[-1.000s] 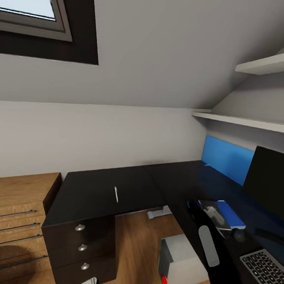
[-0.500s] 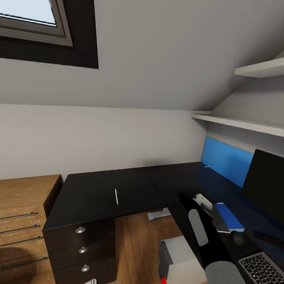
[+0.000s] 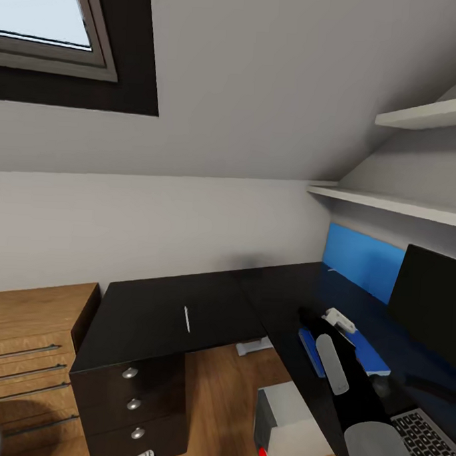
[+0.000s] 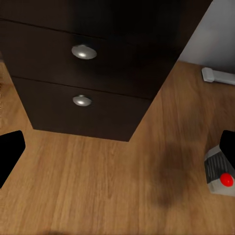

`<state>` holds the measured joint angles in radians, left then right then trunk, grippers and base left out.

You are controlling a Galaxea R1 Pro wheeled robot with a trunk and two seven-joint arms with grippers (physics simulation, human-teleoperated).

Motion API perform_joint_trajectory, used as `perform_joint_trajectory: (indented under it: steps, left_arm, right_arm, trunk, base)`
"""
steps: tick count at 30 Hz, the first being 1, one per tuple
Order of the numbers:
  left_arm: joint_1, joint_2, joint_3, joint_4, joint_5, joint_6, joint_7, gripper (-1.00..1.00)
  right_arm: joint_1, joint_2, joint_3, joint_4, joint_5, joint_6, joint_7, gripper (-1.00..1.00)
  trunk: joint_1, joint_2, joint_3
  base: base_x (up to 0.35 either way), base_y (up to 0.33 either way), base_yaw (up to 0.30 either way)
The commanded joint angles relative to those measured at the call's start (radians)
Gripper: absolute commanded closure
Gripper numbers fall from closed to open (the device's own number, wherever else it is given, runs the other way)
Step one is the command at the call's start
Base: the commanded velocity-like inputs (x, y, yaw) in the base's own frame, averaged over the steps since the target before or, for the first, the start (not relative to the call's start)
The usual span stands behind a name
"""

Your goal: In the bedroom, organize the workspace by keeping the computer under the desk, ensuring the monitor is on the desk, placing the keyboard on the desk next to the monitor, placing the mouse on the desk next to the keyboard, moving the folder from the swivel chair onto the desk next to the mouse, stacking the notebook on top of the folder with the pen on top of the notebook, and positioning the swivel chair next to the desk.

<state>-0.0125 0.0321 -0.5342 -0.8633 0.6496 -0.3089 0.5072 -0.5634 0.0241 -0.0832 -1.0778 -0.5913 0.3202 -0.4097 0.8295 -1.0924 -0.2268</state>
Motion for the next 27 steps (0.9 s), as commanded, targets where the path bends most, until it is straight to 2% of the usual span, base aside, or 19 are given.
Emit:
perform_joint_trajectory:
  steps: [1, 6, 14, 17, 20, 22, 27]
  left_arm:
    - [-0.001, 0.002, -0.006, -0.001, 0.01, -0.007, 0.005, -1.0]
    - [-0.001, 0.005, -0.004, 0.002, 0.012, -0.002, 0.004, -1.0]
    - [-0.001, 0.011, 0.0, 0.002, 0.009, 0.002, 0.004, -1.0]
    - [-0.001, 0.014, 0.002, 0.003, 0.011, 0.003, 0.005, -1.0]
    - [-0.001, 0.014, 0.017, 0.003, 0.012, 0.003, 0.006, -1.0]
    - [-0.001, 0.014, 0.04, 0.003, 0.012, 0.004, 0.006, -1.0]
    - [-0.001, 0.014, 0.063, 0.003, 0.011, 0.004, 0.005, -1.0]
  right_arm:
    - [0.003, 0.004, 0.0, -0.006, -0.008, 0.005, -0.005, -1.0]
    - [0.026, 0.025, 0.028, -0.031, -0.005, 0.006, -0.004, -1.0]
    - [0.045, 0.031, 0.133, -0.043, 0.004, 0.004, -0.006, -1.0]
    - [0.047, 0.031, 0.155, -0.041, 0.007, 0.003, -0.007, -1.0]
    - [0.048, 0.031, 0.161, -0.031, 0.008, 0.004, -0.007, -1.0]
    - [0.048, 0.031, 0.165, -0.017, 0.014, 0.004, -0.006, -1.0]
    - [0.048, 0.03, 0.175, 0.007, 0.056, 0.006, -0.005, -1.0]
  trunk:
    - [-0.004, 0.006, 0.002]
    - [-0.023, 0.041, 0.018]
    - [-0.054, 0.097, 0.041]
    - [-0.065, 0.118, 0.048]
    - [-0.077, 0.139, 0.055]
    - [-0.084, 0.153, 0.06]
    - [-0.104, 0.188, 0.07]
  base:
    - [0.0, 0.0, 0.0]
    - [0.0, 0.0, 0.005]
    - [0.0, 0.0, 0.145]
    - [0.0, 0.0, 0.237]
    - [0.0, 0.0, 0.245]
    - [0.0, 0.0, 0.227]
    - [0.0, 0.0, 0.203]
